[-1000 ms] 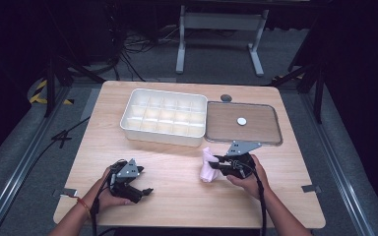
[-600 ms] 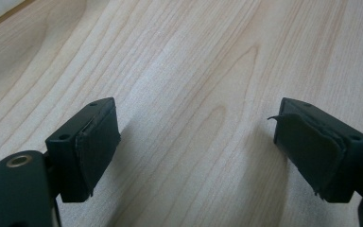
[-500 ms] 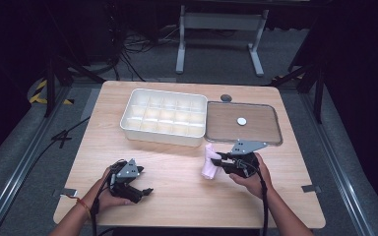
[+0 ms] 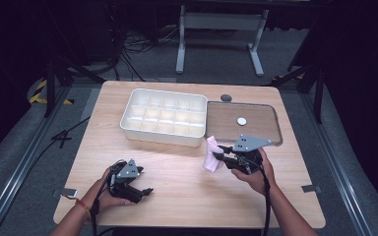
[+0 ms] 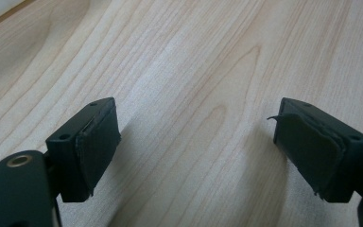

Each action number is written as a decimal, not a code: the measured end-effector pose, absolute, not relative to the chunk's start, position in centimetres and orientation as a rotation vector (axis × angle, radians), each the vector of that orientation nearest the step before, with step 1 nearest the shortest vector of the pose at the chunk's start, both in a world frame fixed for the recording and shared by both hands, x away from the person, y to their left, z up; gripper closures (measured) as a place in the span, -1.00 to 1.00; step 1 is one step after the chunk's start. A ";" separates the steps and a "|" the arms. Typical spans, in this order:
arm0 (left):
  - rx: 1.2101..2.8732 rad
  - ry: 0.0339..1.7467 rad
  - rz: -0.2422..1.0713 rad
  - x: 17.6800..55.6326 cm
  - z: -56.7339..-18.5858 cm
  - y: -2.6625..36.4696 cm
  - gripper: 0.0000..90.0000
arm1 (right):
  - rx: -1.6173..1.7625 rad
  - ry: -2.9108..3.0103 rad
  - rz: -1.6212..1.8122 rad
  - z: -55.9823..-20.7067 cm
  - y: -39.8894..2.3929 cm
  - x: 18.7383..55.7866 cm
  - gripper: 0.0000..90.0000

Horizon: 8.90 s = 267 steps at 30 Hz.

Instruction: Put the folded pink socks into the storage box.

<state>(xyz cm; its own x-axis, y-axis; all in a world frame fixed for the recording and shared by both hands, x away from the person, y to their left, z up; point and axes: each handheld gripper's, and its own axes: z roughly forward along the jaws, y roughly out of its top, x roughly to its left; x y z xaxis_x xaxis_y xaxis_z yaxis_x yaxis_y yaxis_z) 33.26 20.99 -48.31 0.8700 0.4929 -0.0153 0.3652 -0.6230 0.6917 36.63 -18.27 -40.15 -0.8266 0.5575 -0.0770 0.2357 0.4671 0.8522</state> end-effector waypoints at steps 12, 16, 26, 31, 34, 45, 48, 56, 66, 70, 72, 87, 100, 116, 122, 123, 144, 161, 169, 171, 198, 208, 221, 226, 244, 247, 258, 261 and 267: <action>2.305 0.620 0.226 33.2 -48.3 21.0 -0.66 | 0.665 2.328 1.314 -38.6 -18.1 37.5 0.59; 2.304 0.621 0.227 33.2 -48.3 21.0 -0.66 | 0.648 2.304 1.306 -37.6 -18.1 37.7 0.59; 2.304 0.630 0.232 33.2 -48.3 20.9 -0.66 | 0.632 2.273 1.264 -36.6 -17.2 39.2 0.59; 2.307 0.633 0.235 33.1 -48.3 20.9 -0.66 | 0.633 2.261 1.237 -36.3 -16.6 40.1 0.59; 2.306 0.635 0.235 33.1 -48.3 20.9 -0.66 | 0.643 2.252 1.231 -36.1 -16.3 40.6 0.59; 2.306 0.635 0.235 33.1 -48.3 20.9 -0.66 | 0.656 2.241 1.194 -36.1 -14.5 42.8 0.59; 2.307 0.635 0.237 33.1 -48.3 20.9 -0.66 | 0.660 2.241 1.181 -36.1 -14.2 43.3 0.59; 2.308 0.636 0.237 33.1 -48.3 20.9 -0.66 | 0.667 2.242 1.143 -36.5 -13.5 44.4 0.59; 2.308 0.639 0.238 33.1 -48.3 20.9 -0.66 | 0.672 2.262 1.089 -37.3 -12.1 46.0 0.59; 2.318 0.635 0.236 33.1 -48.2 21.0 -0.66 | 0.689 2.267 1.055 -37.7 -11.7 46.7 0.59; 2.318 0.636 0.236 33.1 -48.2 21.0 -0.66 | 0.689 2.270 1.050 -37.9 -11.6 47.0 0.59; 2.303 0.643 0.236 33.0 -48.3 20.9 -0.66 | 0.673 2.296 0.969 -39.1 -10.3 47.8 0.59; 2.306 0.643 0.236 33.0 -48.3 20.9 -0.66 | 0.591 2.345 0.877 -40.4 -9.1 47.1 0.58; 2.306 0.642 0.236 33.0 -48.3 20.9 -0.66 | 0.540 2.484 0.849 -41.2 -8.8 47.4 0.57; 2.306 0.642 0.236 33.0 -48.3 20.9 -0.66 | 0.545 2.522 0.843 -41.3 -8.7 47.6 0.57; 2.306 0.642 0.235 33.0 -48.3 20.9 -0.66 | 0.557 2.533 0.843 -41.2 -8.8 47.7 0.57; 2.307 0.647 0.234 33.0 -48.3 21.0 -0.66 | 0.659 2.691 0.738 -40.8 -8.3 49.4 0.57; 2.302 0.648 0.237 33.0 -48.3 21.0 -0.66 | 0.662 2.712 0.638 -41.0 -7.8 49.9 0.58; 2.302 0.648 0.237 33.0 -48.3 20.9 -0.66 | 0.650 2.725 0.574 -40.9 -7.3 50.0 0.56; 2.302 0.648 0.236 33.0 -48.3 20.9 -0.66 | 0.683 2.727 0.592 -40.8 -7.4 50.1 0.50; 2.302 0.648 0.237 33.0 -48.3 21.0 -0.66 | 0.785 2.711 0.740 -40.3 -8.1 50.6 0.75; 2.302 0.648 0.237 33.0 -48.3 21.0 -0.66 | 0.750 2.761 0.617 -41.2 -7.4 50.6 0.80; 2.304 0.646 0.236 33.0 -48.3 21.0 -0.66 | 0.796 2.826 0.508 -41.9 -6.4 51.4 0.81; 2.304 0.646 0.236 33.0 -48.3 21.0 -0.66 | 0.787 2.814 0.477 -41.9 -6.2 51.6 0.81; 2.303 0.646 0.237 33.0 -48.3 21.0 -0.66 | 0.814 2.799 0.487 -42.0 -6.4 51.7 0.80; 2.301 0.647 0.238 33.0 -48.3 20.9 -0.66 | 0.813 2.779 0.474 -42.0 -6.4 51.8 0.80; 2.304 0.646 0.237 33.0 -48.3 21.0 -0.66 | 0.785 2.751 0.503 -41.7 -6.7 51.3 0.77; 2.308 0.643 0.238 33.0 -48.3 21.0 -0.66 | 0.797 2.741 0.536 -41.3 -6.9 51.1 0.74; 2.303 0.646 0.236 33.0 -48.3 21.0 -0.66 | 0.806 2.717 0.607 -40.3 -7.3 50.6 0.61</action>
